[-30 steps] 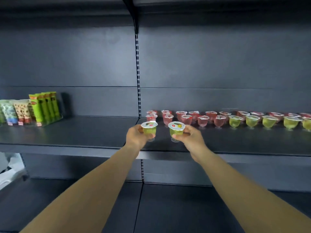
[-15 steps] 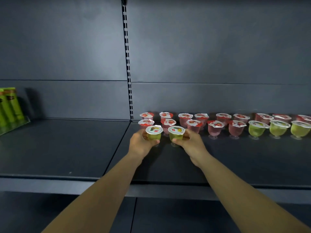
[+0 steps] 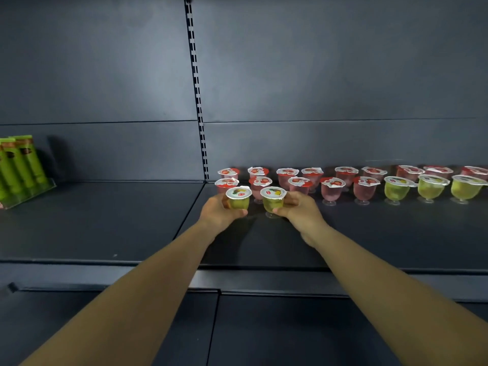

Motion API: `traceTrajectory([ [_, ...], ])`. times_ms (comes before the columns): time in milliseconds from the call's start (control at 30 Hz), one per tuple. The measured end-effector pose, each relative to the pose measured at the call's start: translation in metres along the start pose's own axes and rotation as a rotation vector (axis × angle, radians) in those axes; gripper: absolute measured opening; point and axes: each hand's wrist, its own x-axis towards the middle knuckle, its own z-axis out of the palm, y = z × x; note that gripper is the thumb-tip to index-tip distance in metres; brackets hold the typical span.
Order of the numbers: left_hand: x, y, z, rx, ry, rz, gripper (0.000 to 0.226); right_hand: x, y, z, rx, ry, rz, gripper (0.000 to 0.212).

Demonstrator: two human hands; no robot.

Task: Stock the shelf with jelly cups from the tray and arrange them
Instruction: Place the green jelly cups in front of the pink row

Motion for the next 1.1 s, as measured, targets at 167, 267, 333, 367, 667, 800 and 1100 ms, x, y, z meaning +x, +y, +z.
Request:
traceTrajectory([
  [167, -0.033, 0.032, -0.021, 0.521, -0.23, 0.118, 0.041, -0.036, -0.022, -0.06, -0.35, -0.034, -0.152, 0.046],
  [267, -0.053, 0.049, -0.028, 0.758, -0.221, 0.109, 0.053, -0.067, -0.038, -0.101, -0.662, -0.106, -0.242, 0.044],
  [333, -0.081, 0.065, -0.03, 0.851, -0.217, 0.124, 0.059, -0.094, -0.046, -0.124, -0.799, -0.15, -0.245, 0.054],
  [367, -0.103, 0.075, -0.029, 0.861, -0.211, 0.141, 0.06, -0.11, -0.051, -0.135, -0.864, -0.169, -0.235, 0.059],
  [667, -0.272, 0.112, 0.033, 0.94, -0.216, 0.299, 0.071, -0.269, -0.037, -0.213, -1.278, -0.18, -0.188, 0.092],
  [800, -0.328, 0.108, 0.077, 0.916, -0.283, 0.301, 0.078, -0.317, -0.011, -0.246, -1.297, -0.189, -0.175, 0.092],
  [1100, -0.36, 0.051, 0.211, 0.862, -0.566, 0.201, 0.079, -0.345, 0.125, -0.306, -1.173, -0.305, -0.024, 0.084],
])
